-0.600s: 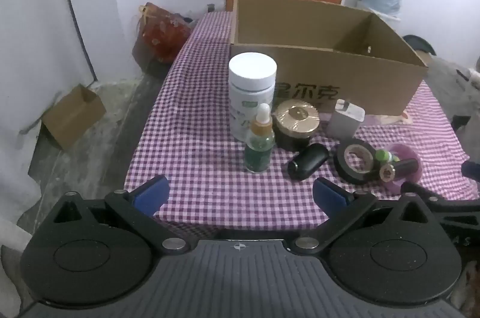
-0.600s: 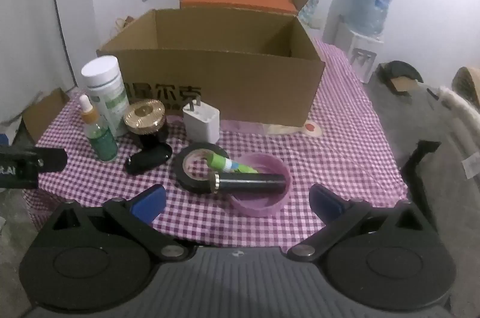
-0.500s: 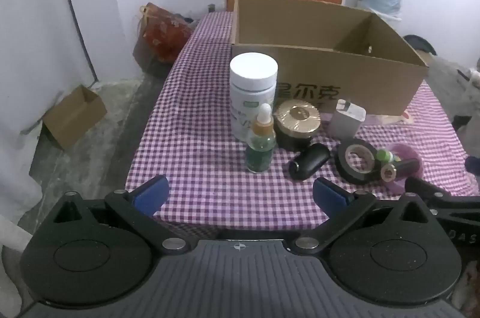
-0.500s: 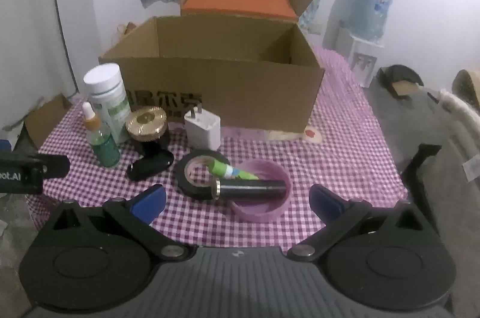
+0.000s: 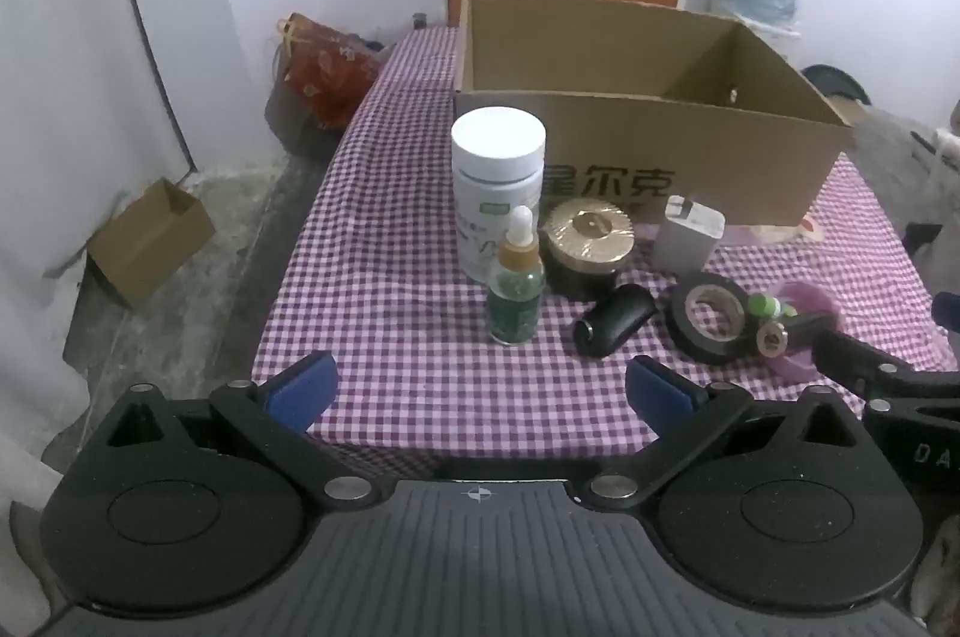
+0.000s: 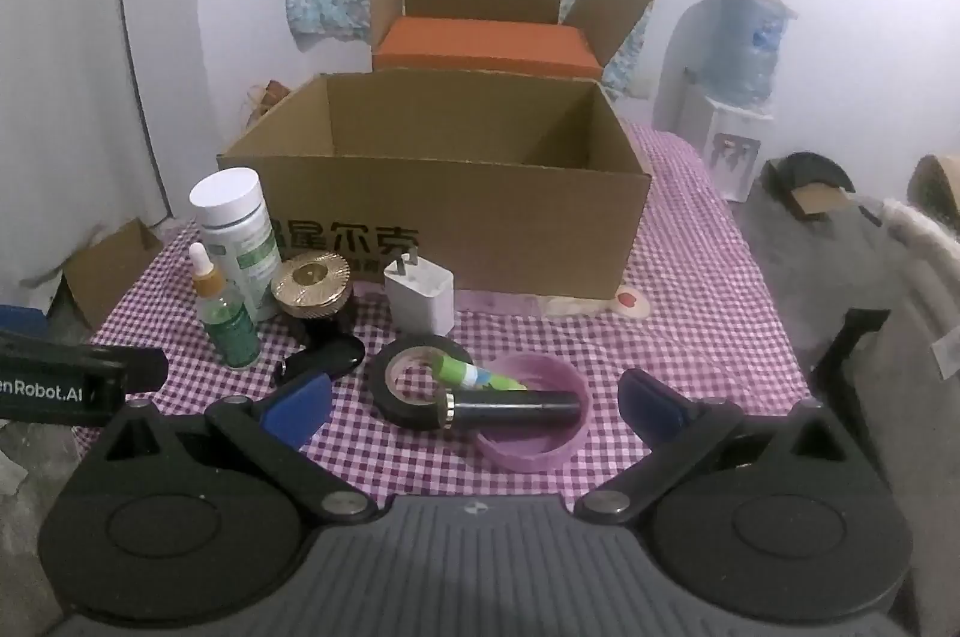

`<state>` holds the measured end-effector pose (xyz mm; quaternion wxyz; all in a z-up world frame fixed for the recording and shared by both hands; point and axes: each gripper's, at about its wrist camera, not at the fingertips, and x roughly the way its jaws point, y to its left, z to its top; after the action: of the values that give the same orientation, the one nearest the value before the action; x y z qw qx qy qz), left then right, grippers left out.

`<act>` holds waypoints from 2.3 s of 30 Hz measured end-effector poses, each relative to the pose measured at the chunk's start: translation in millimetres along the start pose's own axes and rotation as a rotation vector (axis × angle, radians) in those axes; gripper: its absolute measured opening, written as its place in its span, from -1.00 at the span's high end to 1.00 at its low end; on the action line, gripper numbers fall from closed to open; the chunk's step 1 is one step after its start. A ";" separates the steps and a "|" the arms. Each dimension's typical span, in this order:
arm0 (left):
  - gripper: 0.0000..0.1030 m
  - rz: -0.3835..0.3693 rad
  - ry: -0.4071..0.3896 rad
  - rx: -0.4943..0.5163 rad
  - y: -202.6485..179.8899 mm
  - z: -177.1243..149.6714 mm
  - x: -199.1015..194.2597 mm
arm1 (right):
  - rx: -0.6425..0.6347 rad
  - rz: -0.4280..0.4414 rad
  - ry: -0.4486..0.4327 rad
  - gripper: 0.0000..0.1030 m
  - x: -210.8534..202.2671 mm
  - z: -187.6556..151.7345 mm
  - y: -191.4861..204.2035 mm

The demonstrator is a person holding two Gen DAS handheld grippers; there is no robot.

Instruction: Organize rigid objects

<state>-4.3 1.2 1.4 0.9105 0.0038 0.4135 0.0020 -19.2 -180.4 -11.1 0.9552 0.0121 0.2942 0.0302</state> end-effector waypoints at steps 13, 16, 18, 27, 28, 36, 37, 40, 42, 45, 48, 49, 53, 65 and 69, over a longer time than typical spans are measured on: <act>-0.99 0.005 0.002 0.005 -2.2 -0.4 -2.4 | 0.028 0.027 -0.012 -1.00 -2.3 -4.6 -3.2; -0.99 0.006 0.002 0.004 -2.2 -0.5 -2.5 | 0.031 0.026 -0.006 -1.00 -1.4 -5.0 -3.0; -0.99 0.005 0.004 0.005 -1.9 -0.7 -2.8 | 0.032 0.029 -0.005 -1.00 -1.4 -5.8 -3.0; -0.99 0.006 0.005 0.006 -1.5 -0.8 -2.7 | 0.037 0.036 -0.008 -1.00 -2.9 -5.9 -3.5; -0.99 0.006 0.006 0.006 -1.7 -0.8 -2.7 | 0.036 0.037 -0.007 -1.00 -2.9 -5.9 -3.3; -0.99 0.006 0.004 0.007 -1.6 -1.0 -2.9 | 0.030 0.047 -0.005 -1.00 -4.6 -6.7 -0.7; -0.99 0.005 0.005 0.006 -1.7 -0.9 -2.8 | 0.030 0.047 -0.006 -1.00 -4.7 -6.6 -0.7; -0.99 0.006 0.005 0.007 -1.8 -0.9 -2.8 | 0.031 0.047 -0.005 -1.00 -4.8 -6.5 -0.6; -0.99 0.006 0.005 0.006 -2.0 -1.0 -2.8 | 0.031 0.047 -0.005 -1.00 -4.9 -6.5 -0.6; -0.99 0.007 0.005 0.007 -2.1 -1.0 -2.7 | 0.031 0.046 -0.007 -1.00 -4.9 -6.4 -0.6; -0.99 0.007 0.005 0.007 -2.1 -1.0 -2.7 | 0.033 0.047 -0.007 -1.00 -5.4 -6.3 -1.1; -0.99 0.007 0.005 0.008 -2.0 -1.1 -2.8 | 0.033 0.048 -0.007 -1.00 -5.6 -6.2 -1.1; -0.99 0.007 0.006 0.008 -1.2 -2.5 -3.3 | 0.033 0.048 -0.008 -1.00 -5.7 -6.1 -1.3; -0.99 0.008 0.013 0.020 -5.6 -1.7 -2.8 | 0.044 0.059 -0.015 -1.00 -5.1 -5.9 -3.8; -0.99 0.007 0.019 0.026 -7.3 -1.9 -1.3 | 0.050 0.065 -0.018 -1.00 -4.8 -6.8 -5.6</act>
<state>-6.5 -6.1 1.1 0.9065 0.0170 0.4220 -0.0002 -26.7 -186.3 -14.3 0.9557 0.0459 0.2858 0.0540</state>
